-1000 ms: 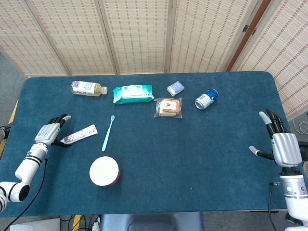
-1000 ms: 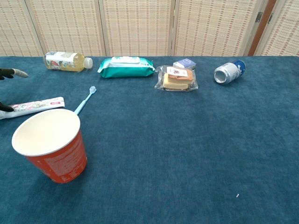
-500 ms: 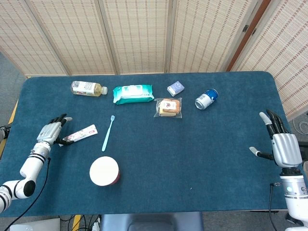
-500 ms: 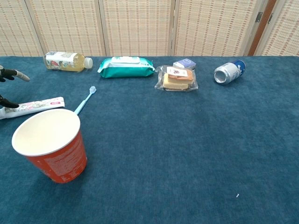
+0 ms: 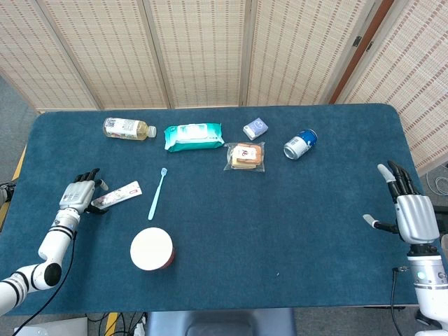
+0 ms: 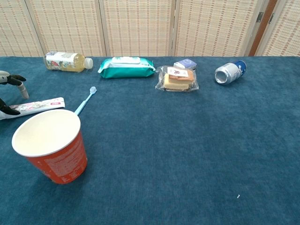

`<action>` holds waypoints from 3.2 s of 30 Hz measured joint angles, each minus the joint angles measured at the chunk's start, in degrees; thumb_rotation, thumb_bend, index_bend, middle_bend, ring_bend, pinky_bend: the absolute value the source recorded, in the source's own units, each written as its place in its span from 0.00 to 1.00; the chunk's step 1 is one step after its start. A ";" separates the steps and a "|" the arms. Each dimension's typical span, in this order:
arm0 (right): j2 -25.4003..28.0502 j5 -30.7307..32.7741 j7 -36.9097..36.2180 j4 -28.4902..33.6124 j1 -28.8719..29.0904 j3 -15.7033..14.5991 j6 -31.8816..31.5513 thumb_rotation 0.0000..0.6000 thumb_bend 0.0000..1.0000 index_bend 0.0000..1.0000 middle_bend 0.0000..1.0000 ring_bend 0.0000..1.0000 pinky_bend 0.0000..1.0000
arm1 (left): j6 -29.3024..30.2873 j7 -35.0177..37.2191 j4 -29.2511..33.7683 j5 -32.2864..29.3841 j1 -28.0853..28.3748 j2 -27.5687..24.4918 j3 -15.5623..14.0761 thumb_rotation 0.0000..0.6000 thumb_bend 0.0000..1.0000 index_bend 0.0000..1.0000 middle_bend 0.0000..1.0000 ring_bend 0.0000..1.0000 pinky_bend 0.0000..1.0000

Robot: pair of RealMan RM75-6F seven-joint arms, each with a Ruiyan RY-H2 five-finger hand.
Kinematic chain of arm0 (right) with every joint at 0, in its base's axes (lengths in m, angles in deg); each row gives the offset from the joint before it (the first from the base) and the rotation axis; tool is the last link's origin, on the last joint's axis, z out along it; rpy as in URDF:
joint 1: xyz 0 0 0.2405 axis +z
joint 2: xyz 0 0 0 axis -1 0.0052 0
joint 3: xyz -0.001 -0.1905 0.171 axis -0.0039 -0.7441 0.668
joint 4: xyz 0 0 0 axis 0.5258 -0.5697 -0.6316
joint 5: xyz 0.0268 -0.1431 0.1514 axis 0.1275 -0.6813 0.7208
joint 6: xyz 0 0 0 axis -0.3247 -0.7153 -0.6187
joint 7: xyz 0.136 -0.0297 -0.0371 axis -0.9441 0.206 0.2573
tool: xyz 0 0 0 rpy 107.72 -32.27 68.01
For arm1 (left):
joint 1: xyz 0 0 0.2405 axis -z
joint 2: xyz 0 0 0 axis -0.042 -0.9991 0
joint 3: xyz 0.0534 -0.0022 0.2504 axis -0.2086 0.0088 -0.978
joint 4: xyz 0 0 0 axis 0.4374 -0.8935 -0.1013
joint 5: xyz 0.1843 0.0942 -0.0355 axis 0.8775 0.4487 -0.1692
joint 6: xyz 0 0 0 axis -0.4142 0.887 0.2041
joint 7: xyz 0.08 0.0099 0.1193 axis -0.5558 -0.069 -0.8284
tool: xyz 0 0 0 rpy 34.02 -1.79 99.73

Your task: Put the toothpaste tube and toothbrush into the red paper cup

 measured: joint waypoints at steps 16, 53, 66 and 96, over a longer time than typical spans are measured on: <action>-0.27 0.10 -0.75 -0.65 -0.23 -0.24 0.15 1.00 0.00 0.00 0.00 0.03 0.37 | -0.58 -4.37 -2.25 -3.37 0.85 2.33 -0.13 1.00 0.19 0.38 0.00 0.00 0.00; -0.78 0.07 -1.62 -1.58 -0.54 -0.45 0.15 1.00 0.00 0.00 0.00 0.03 0.37 | 0.49 -9.37 -1.33 -6.37 1.85 2.90 0.29 1.00 0.27 0.30 0.00 0.00 0.00; -1.03 0.02 -2.06 -2.03 -0.69 -0.54 0.12 1.00 0.00 0.00 0.00 0.03 0.37 | 1.32 -10.68 -0.70 -6.97 1.49 2.55 -0.36 1.00 0.27 0.54 0.00 0.00 0.00; -1.42 -0.15 -2.62 -2.45 -0.65 -0.53 0.18 1.00 0.00 0.00 0.00 0.03 0.37 | 0.57 -11.95 6.25 -11.08 -0.22 -6.07 -2.58 1.00 0.28 0.01 0.00 0.00 0.00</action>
